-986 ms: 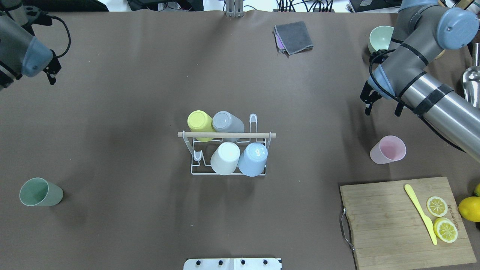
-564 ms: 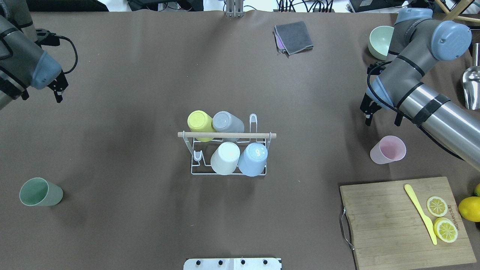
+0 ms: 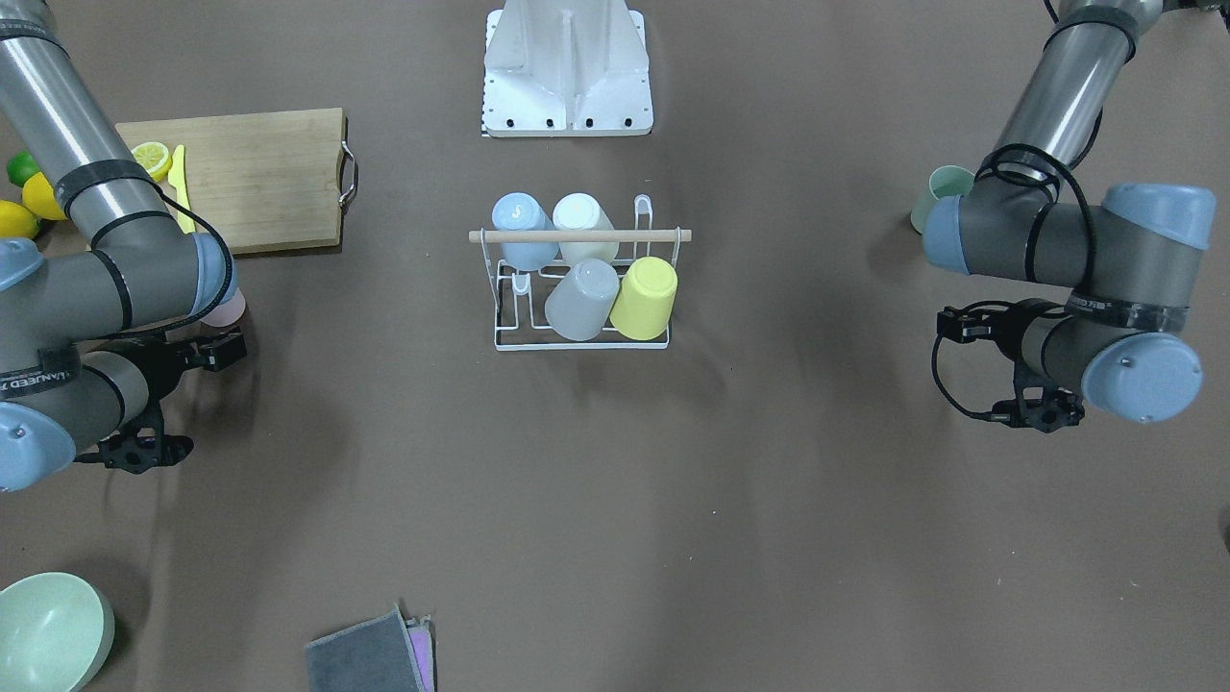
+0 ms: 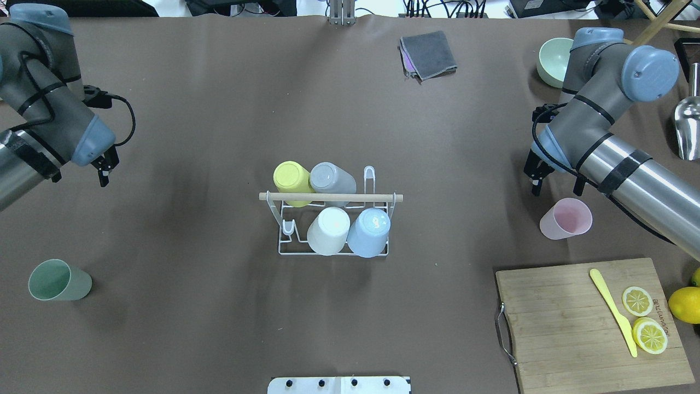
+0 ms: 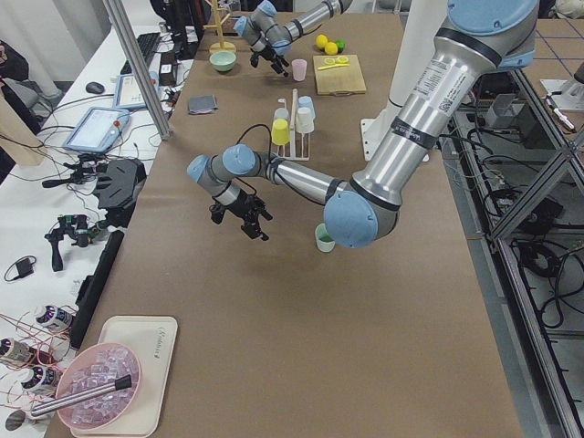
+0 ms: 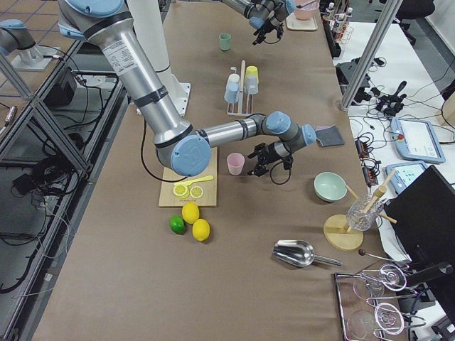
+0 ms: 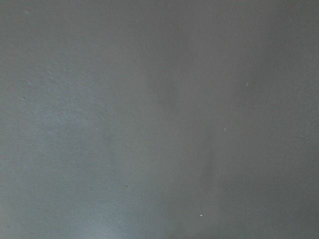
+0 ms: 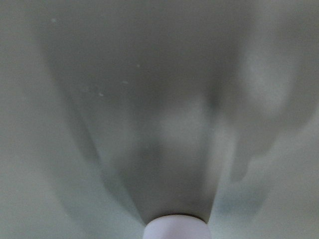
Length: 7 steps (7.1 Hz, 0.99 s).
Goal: Place cup on cup holder
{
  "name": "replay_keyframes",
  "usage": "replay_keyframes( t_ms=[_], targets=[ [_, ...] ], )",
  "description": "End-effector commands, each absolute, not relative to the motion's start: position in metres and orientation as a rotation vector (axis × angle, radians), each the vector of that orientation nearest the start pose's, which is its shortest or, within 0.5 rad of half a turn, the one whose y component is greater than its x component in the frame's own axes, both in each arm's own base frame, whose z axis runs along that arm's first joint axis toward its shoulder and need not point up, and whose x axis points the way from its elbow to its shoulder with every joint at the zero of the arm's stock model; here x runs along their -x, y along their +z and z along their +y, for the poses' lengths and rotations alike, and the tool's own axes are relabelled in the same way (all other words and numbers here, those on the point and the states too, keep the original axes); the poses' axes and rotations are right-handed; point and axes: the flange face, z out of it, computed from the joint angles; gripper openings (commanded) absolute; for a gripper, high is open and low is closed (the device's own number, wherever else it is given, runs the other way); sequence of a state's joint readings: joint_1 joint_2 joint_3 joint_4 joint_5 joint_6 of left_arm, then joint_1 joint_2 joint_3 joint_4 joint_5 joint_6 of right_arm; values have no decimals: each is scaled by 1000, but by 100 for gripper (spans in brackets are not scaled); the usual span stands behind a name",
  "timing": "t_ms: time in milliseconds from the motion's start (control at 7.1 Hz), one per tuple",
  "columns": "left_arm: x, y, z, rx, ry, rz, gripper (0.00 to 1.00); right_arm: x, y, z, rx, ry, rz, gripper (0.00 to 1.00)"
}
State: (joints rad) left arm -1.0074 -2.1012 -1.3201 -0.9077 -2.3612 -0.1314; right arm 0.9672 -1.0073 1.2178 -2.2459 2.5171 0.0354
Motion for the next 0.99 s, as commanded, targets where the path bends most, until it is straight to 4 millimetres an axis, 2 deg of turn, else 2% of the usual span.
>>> replay_keyframes(
  t_ms=[0,141,282,564,845],
  targets=[
    [-301,504,-576,622,297,607,98,350,543,-574,718,-314,-739,97],
    [-298,490,-570,635,307,602,98,349,548,-570,726,-313,-735,97],
    [-303,497,-559,643,322,588,98,347,554,-567,735,-313,-735,97],
    [-295,517,-512,638,369,551,98,338,554,-567,747,-316,-740,96],
    [-297,519,-496,640,386,546,98,339,554,-566,753,-312,-750,95]
  ],
)
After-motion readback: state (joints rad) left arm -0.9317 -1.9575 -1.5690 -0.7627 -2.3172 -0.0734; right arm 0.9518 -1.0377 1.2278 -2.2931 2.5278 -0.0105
